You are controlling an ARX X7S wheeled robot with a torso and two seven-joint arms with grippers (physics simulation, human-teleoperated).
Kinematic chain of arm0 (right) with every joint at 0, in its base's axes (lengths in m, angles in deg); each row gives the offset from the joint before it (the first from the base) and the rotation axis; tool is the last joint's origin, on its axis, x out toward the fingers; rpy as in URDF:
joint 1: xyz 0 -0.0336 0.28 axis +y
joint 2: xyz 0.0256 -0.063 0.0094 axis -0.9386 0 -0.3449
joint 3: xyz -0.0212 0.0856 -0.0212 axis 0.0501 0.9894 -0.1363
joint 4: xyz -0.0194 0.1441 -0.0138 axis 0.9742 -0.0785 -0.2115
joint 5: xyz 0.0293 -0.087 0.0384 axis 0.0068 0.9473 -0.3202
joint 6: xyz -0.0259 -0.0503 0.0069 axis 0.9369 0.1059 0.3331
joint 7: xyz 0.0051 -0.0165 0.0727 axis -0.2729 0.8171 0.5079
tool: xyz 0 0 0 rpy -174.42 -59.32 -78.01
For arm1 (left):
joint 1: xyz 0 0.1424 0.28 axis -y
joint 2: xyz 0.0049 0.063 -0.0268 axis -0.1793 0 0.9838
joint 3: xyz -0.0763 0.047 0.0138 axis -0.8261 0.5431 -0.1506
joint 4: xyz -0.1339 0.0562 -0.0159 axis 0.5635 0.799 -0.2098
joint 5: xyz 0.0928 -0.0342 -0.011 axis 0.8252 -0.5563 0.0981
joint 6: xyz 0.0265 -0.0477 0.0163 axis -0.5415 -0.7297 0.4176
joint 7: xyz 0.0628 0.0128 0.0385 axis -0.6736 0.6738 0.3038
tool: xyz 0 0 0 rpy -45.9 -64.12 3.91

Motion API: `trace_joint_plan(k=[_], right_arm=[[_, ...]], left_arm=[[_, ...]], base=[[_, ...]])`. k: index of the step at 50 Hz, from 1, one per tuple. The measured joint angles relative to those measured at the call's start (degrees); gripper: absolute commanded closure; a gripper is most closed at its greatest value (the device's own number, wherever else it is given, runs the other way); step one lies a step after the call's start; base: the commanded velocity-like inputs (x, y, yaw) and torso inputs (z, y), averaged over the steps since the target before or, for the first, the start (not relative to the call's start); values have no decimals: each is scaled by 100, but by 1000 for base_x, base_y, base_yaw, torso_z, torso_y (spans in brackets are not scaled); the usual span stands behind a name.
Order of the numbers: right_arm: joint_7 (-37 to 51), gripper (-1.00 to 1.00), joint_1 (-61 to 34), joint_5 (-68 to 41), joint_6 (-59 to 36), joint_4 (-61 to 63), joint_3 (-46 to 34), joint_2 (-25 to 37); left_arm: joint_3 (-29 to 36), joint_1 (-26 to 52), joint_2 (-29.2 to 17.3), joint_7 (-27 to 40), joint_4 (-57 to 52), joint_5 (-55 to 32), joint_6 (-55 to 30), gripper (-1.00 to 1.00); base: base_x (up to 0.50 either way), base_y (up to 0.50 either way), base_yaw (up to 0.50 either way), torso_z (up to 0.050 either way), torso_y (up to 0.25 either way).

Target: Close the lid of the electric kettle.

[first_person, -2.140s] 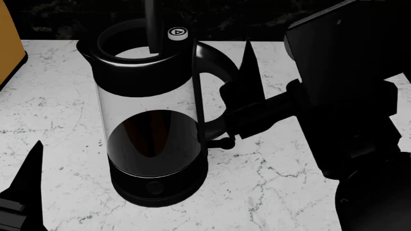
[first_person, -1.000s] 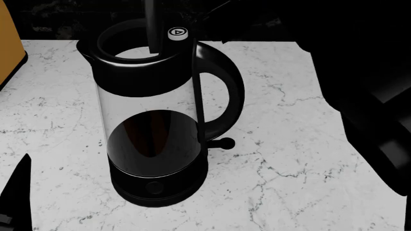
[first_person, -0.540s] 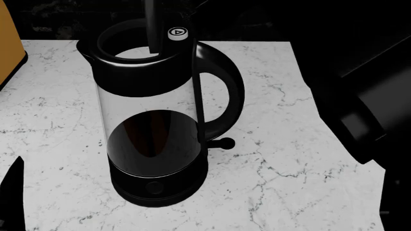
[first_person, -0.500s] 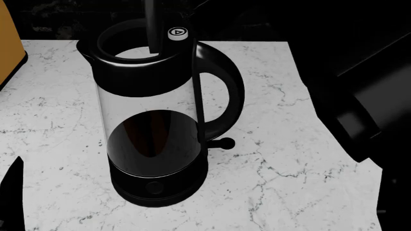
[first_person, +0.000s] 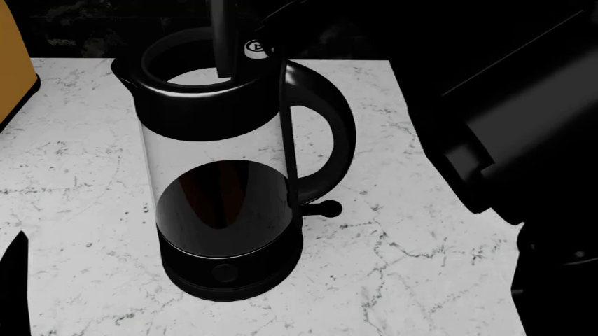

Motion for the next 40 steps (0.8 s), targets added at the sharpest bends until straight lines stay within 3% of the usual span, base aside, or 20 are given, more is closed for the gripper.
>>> trace_joint_plan(k=[40], right_arm=[[-403, -100, -36, 339, 875, -1291, -431, -687]], left_arm=[[-135, -508, -141, -55, 54, 175, 445, -100]], base=[[0, 0, 0, 0, 0]])
